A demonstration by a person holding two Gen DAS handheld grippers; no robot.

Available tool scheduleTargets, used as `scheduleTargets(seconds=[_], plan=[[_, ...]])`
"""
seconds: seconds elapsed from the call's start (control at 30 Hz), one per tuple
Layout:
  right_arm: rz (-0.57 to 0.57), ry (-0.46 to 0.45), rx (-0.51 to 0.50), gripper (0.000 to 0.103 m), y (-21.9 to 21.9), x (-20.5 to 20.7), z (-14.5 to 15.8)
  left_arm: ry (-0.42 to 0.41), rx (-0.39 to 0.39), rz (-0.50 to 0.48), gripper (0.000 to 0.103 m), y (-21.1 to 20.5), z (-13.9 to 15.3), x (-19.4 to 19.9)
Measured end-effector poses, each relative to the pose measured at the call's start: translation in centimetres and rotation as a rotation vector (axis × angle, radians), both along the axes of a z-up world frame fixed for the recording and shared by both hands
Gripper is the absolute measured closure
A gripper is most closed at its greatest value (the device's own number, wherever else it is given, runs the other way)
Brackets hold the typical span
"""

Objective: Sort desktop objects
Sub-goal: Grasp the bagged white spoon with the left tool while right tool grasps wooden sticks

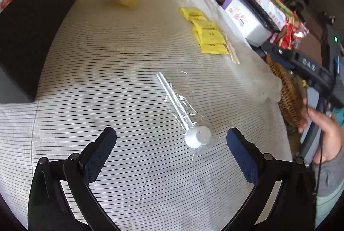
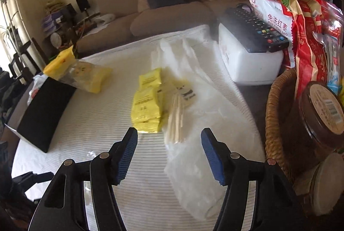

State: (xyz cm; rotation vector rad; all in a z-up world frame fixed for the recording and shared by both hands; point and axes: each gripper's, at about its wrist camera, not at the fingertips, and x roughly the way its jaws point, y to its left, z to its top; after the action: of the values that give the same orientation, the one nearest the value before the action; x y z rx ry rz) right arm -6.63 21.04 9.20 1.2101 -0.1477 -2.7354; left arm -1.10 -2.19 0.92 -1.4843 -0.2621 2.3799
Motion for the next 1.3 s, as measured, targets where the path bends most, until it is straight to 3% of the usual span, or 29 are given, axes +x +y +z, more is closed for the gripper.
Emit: scheduleTargets(seconds=[0.1,0.23,0.3,0.43,0.47,0.5,0.57,0.67,0.8,1.1,1.17,1.23,1.27,1.3], plan=[[0.017,-0.017,0.104,0.040,-1.1,-2.4,-1.7,0.018,-0.112,-0.054,0.000,2.7,-1.3,0.2],[0.054,-0.049,0.164,0.040,-2.9,-5.2,-3.9,0.057,-0.266,-0.083,0.000,4.5,-2.7,-0.3],[0.073,-0.072,0.203,0.043,-3.8,-6.2,-5.0,0.061,-0.280,-0.086,0.000,4.7,-2.8,-0.7],[0.108,-0.111,0.205,0.067,-4.5,-7.1,-6.6,0.057,-0.220,-0.082,0.003,3.6,-2.5,-1.0],[0.114,-0.110,0.197,0.070,-4.4,-7.0,-6.6,0.059,-0.220,-0.079,0.010,3.3,-2.3,-1.0],[0.120,-0.112,0.186,0.076,-4.4,-6.9,-6.6,0.063,-0.237,-0.076,0.026,3.0,-2.2,-1.0],[0.127,-0.127,0.135,0.084,-4.1,-6.5,-6.5,0.064,-0.262,-0.077,0.048,2.4,-1.9,-1.1],[0.137,-0.167,-0.016,0.088,-3.2,-5.1,-6.3,0.029,-0.207,-0.062,0.063,0.8,-1.7,-1.5],[0.159,-0.203,-0.150,0.090,-3.0,-2.2,-5.9,-0.021,-0.124,-0.027,0.063,-2.0,-1.4,-1.6],[0.270,-0.273,-0.330,0.090,-6.0,6.7,-4.9,-0.068,-0.067,-0.042,0.064,-6.0,-0.4,0.7],[0.271,-0.281,-0.298,0.090,-6.8,7.6,-4.7,-0.099,-0.068,-0.041,0.062,-6.9,-0.7,1.3],[0.237,-0.238,-0.185,0.084,-7.2,7.8,-4.2,-0.095,-0.068,-0.013,0.052,-7.7,-0.5,1.5],[0.222,-0.212,-0.126,0.078,-7.3,7.6,-4.0,-0.088,-0.061,-0.003,0.043,-8.0,-0.3,1.3],[0.207,-0.194,-0.080,0.063,-7.3,7.1,-3.9,-0.074,-0.050,0.006,0.038,-8.1,0.0,1.0]])
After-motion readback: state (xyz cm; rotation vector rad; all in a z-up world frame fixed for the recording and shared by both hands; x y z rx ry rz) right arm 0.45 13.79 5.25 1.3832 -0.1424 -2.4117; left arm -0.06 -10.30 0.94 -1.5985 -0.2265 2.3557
